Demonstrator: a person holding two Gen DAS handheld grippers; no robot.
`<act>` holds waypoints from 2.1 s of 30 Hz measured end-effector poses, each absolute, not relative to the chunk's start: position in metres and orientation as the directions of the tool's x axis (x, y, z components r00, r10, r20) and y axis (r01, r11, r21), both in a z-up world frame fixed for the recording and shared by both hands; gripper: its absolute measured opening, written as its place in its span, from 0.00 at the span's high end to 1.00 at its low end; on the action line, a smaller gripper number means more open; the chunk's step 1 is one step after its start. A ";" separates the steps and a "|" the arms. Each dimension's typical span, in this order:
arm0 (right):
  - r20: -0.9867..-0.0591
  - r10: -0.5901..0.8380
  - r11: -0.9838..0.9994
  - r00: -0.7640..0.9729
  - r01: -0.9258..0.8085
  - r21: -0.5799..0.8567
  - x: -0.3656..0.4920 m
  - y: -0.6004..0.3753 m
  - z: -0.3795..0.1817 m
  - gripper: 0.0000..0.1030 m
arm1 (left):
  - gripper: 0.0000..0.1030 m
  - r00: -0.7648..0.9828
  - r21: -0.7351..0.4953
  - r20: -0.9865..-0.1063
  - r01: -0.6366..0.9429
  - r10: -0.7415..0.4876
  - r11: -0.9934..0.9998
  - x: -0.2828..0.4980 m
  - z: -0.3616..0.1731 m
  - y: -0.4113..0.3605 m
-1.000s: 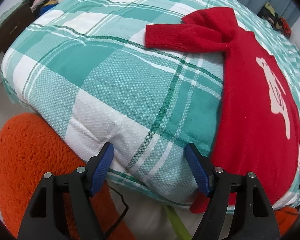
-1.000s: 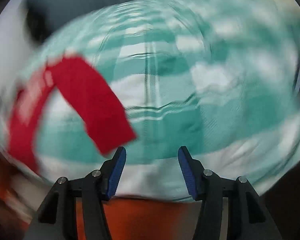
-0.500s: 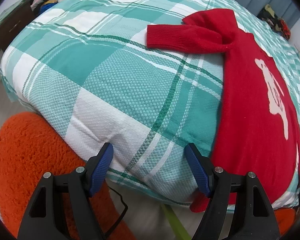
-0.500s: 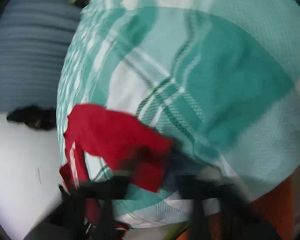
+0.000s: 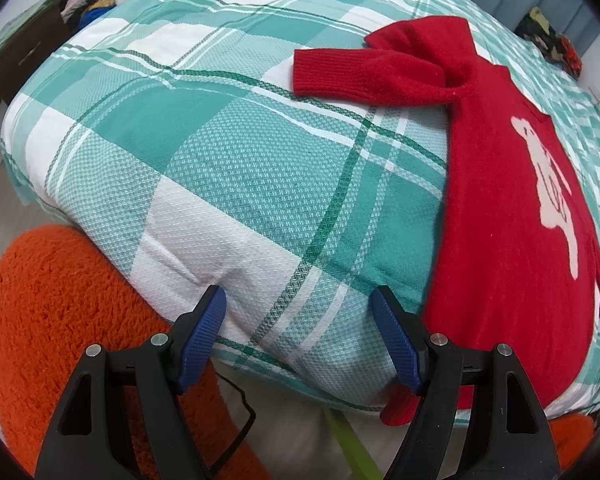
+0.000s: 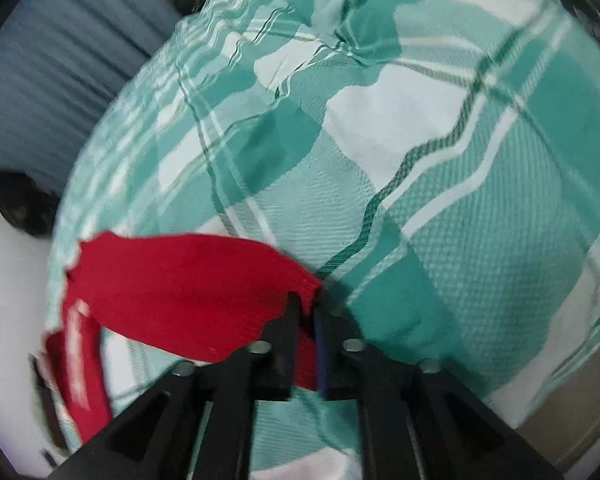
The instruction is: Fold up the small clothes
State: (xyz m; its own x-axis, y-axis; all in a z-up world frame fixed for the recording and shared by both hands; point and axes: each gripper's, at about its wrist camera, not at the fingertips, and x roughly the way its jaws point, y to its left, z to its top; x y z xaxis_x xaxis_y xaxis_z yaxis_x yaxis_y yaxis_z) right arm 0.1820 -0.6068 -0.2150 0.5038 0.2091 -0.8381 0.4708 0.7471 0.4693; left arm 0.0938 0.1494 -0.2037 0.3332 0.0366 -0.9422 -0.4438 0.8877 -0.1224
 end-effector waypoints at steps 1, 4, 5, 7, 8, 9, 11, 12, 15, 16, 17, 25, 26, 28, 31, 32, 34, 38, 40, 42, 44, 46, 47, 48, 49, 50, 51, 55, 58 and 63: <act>-0.815 0.239 0.714 0.529 0.472 0.516 0.177 -0.612 -0.216 0.64 | 0.24 0.332 -0.121 -0.942 -0.444 0.038 0.888 0.095 -0.204 0.149; -0.797 0.286 0.665 0.532 0.489 0.565 0.170 -0.612 -0.220 0.62 | 0.24 0.331 -0.118 -0.943 -0.448 0.042 0.886 0.095 -0.205 0.149; -0.798 0.295 0.661 0.526 0.490 0.568 0.169 -0.611 -0.221 0.62 | 0.24 0.331 -0.117 -0.943 -0.448 0.043 0.886 0.095 -0.206 0.148; -0.800 0.317 0.651 0.510 0.497 0.574 0.166 -0.607 -0.225 0.62 | 0.23 0.330 -0.114 -0.943 -0.451 0.047 0.885 0.095 -0.206 0.148; -0.800 0.329 0.644 0.501 0.501 0.578 0.166 -0.605 -0.227 0.62 | 0.22 0.329 -0.112 -0.943 -0.451 0.049 0.885 0.096 -0.207 0.147; -0.806 0.342 0.649 0.482 0.500 0.574 0.169 -0.602 -0.231 0.74 | 0.22 0.327 -0.108 -0.944 -0.452 0.052 0.886 0.096 -0.207 0.146; -0.834 0.301 0.682 0.463 0.506 0.528 0.172 -0.599 -0.232 0.88 | 0.22 0.326 -0.107 -0.944 -0.451 0.051 0.886 0.097 -0.207 0.146; -0.836 0.279 0.692 0.473 0.504 0.516 0.172 -0.598 -0.229 0.89 | 0.22 0.326 -0.109 -0.944 -0.451 0.049 0.886 0.097 -0.207 0.145; -0.897 0.130 0.763 0.423 0.535 0.363 0.171 -0.597 -0.223 0.93 | 0.18 0.322 -0.116 -0.946 -0.452 0.041 0.884 0.096 -0.208 0.145; -0.900 0.128 0.751 0.417 0.551 0.363 0.171 -0.598 -0.225 0.93 | 0.15 0.316 -0.113 -0.948 -0.454 0.041 0.884 0.097 -0.209 0.145; -0.904 0.125 0.752 0.408 0.556 0.355 0.173 -0.598 -0.227 0.93 | 0.13 0.309 -0.111 -0.950 -0.455 0.039 0.884 0.099 -0.211 0.145; -0.896 0.037 0.811 0.443 0.511 0.286 0.164 -0.584 -0.198 0.36 | 0.11 0.355 -0.100 -0.933 -0.407 0.056 0.908 0.099 -0.186 0.141; -0.889 -0.010 0.825 0.458 0.507 0.252 0.158 -0.581 -0.187 0.35 | 0.11 0.393 -0.091 -0.916 -0.385 0.074 0.918 0.097 -0.174 0.142; -0.860 -0.122 0.866 0.496 0.476 0.151 0.140 -0.568 -0.160 0.35 | 0.11 0.470 -0.048 -0.876 -0.309 0.109 0.950 0.104 -0.152 0.144; -0.805 -0.214 0.908 0.553 0.416 0.044 0.113 -0.540 -0.135 0.27 | 0.11 0.516 0.111 -0.846 -0.082 0.138 0.990 0.128 -0.139 0.130; -0.788 -0.222 0.918 0.574 0.396 0.029 0.104 -0.529 -0.132 0.27 | 0.11 0.519 0.176 -0.842 0.015 0.143 0.984 0.136 -0.142 0.122; -0.775 -0.213 0.927 0.595 0.375 0.033 0.096 -0.516 -0.134 0.27 | 0.12 0.530 0.326 -0.826 0.174 0.191 0.929 0.155 -0.156 0.108; -0.746 -0.255 0.936 0.616 0.352 -0.029 0.092 -0.498 -0.129 0.27 | 0.34 0.499 0.383 -0.830 0.186 0.249 0.905 0.205 -0.182 0.122; -0.747 -0.265 0.939 0.610 0.338 -0.057 0.096 -0.490 -0.132 0.27 | 0.76 0.468 0.316 -0.856 0.137 0.220 0.939 0.227 -0.187 0.137; -0.749 -0.265 0.946 0.607 0.314 -0.080 0.099 -0.484 -0.134 0.27 | 1.00 0.397 0.188 -0.908 0.094 0.136 0.978 0.239 -0.191 0.153; -0.747 -0.263 0.949 0.610 0.303 -0.087 0.100 -0.482 -0.135 0.27 | 1.00 0.414 0.085 -0.909 0.067 0.050 0.994 0.237 -0.176 0.164; -0.756 -0.260 0.948 0.601 0.309 -0.080 0.101 -0.484 -0.137 0.27 | 1.00 0.448 -0.095 -0.890 0.006 -0.088 0.995 0.232 -0.146 0.193; -0.758 -0.260 0.947 0.598 0.313 -0.078 0.101 -0.486 -0.138 0.27 | 1.00 0.474 -0.152 -0.873 -0.034 -0.118 0.988 0.231 -0.134 0.210; -0.762 -0.257 0.945 0.594 0.319 -0.070 0.101 -0.487 -0.139 0.27 | 1.00 0.505 -0.206 -0.852 -0.087 -0.135 0.975 0.230 -0.119 0.231; -0.766 -0.252 0.944 0.591 0.324 -0.061 0.101 -0.489 -0.140 0.27 | 1.00 0.531 -0.244 -0.836 -0.137 -0.137 0.960 0.231 -0.107 0.253; -0.770 -0.249 0.943 0.587 0.329 -0.054 0.102 -0.491 -0.141 0.27 | 1.00 0.550 -0.262 -0.826 -0.182 -0.123 0.948 0.231 -0.097 0.274; -0.775 -0.245 0.941 0.583 0.335 -0.045 0.103 -0.493 -0.142 0.27 | 1.00 0.558 -0.236 -0.825 -0.204 -0.085 0.950 0.230 -0.091 0.286; -0.783 -0.240 0.937 0.573 0.347 -0.034 0.106 -0.494 -0.143 0.27 | 0.35 0.526 0.053 -0.845 -0.098 0.097 0.994 0.221 -0.095 0.259; -0.781 -0.255 0.938 0.570 0.343 -0.055 0.108 -0.490 -0.142 0.27 | 0.22 0.520 0.222 -0.843 0.103 0.138 0.969 0.209 -0.124 0.201; -0.783 -0.257 0.944 0.567 0.321 -0.078 0.110 -0.485 -0.143 0.27 | 0.22 0.487 0.365 -0.851 0.276 0.199 0.889 0.211 -0.176 0.131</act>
